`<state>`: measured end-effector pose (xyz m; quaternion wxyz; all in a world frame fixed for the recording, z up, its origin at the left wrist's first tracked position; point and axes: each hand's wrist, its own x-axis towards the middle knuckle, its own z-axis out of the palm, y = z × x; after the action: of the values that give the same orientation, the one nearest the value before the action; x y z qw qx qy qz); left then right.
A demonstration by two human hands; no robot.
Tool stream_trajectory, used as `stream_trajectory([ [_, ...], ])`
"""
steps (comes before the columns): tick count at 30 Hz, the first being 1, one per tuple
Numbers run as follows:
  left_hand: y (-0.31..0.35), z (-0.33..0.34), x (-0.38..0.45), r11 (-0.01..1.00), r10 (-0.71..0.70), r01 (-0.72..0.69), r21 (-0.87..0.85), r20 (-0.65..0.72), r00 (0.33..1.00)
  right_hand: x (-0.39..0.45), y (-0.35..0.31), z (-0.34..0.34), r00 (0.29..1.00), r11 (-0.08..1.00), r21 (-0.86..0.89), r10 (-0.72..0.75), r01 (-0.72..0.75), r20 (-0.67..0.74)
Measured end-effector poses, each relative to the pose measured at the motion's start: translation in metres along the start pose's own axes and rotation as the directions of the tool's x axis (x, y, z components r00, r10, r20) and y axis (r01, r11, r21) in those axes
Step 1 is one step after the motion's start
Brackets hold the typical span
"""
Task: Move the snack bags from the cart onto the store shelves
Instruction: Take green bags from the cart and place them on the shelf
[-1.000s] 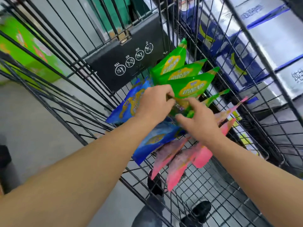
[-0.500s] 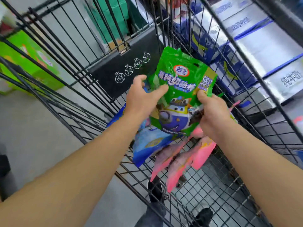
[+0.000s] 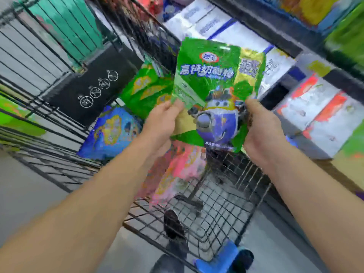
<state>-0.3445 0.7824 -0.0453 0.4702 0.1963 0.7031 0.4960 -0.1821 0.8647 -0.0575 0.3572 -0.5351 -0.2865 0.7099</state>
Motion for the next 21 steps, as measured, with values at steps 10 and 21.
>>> stream_trajectory([
  [10,-0.005,0.209,-0.082,0.999,0.025,-0.031,0.025,0.199,0.98,-0.057,-0.061,-0.234,0.964,0.963,-0.211,-0.204,0.167,-0.17],
  [21,-0.03,0.425,-0.147,0.945,-0.066,-0.093,0.314,0.462,0.885,-0.111,-0.108,-0.475,0.77,0.746,-0.662,-0.462,0.07,-0.44],
])
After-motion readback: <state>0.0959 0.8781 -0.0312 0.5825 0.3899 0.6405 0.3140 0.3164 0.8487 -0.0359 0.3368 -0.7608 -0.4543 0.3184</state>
